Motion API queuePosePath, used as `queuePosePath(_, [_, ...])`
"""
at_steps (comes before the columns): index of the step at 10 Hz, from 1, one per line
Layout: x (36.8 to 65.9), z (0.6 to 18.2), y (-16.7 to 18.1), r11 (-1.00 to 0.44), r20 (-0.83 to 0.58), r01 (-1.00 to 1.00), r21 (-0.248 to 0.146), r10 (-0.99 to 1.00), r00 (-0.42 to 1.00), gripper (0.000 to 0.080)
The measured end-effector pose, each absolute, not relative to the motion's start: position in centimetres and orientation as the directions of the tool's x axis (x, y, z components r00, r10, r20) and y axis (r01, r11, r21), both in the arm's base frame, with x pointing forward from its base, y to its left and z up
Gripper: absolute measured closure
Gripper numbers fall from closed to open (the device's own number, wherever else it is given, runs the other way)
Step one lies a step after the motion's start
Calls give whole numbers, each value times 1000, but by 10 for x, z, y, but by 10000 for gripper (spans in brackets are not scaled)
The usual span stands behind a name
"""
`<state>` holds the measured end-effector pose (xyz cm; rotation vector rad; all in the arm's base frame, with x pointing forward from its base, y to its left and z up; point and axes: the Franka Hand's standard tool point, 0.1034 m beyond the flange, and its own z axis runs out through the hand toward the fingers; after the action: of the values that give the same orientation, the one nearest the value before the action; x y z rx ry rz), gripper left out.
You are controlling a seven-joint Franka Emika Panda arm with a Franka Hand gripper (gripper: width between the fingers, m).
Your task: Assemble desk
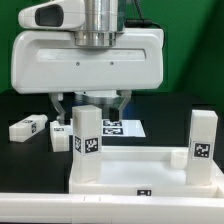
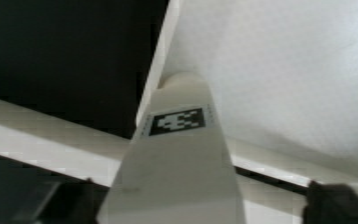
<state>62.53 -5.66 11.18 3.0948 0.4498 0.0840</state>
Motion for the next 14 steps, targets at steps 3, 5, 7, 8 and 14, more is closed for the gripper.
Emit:
queuePosePath(3, [625,112,-57,-961,52,276,20,277,959,511])
queuePosePath(5, [625,112,-57,-967,51,253,17,253,966,511])
queuePosePath(7, [625,112,-58,-997,56,72,-3,72,996,511])
queuePosePath(8, [625,111,-58,-1000,58,-8,-7,-8,998,511])
queuePosePath(14, [624,110,-59,-770,44,-636,-54,-638,769,509])
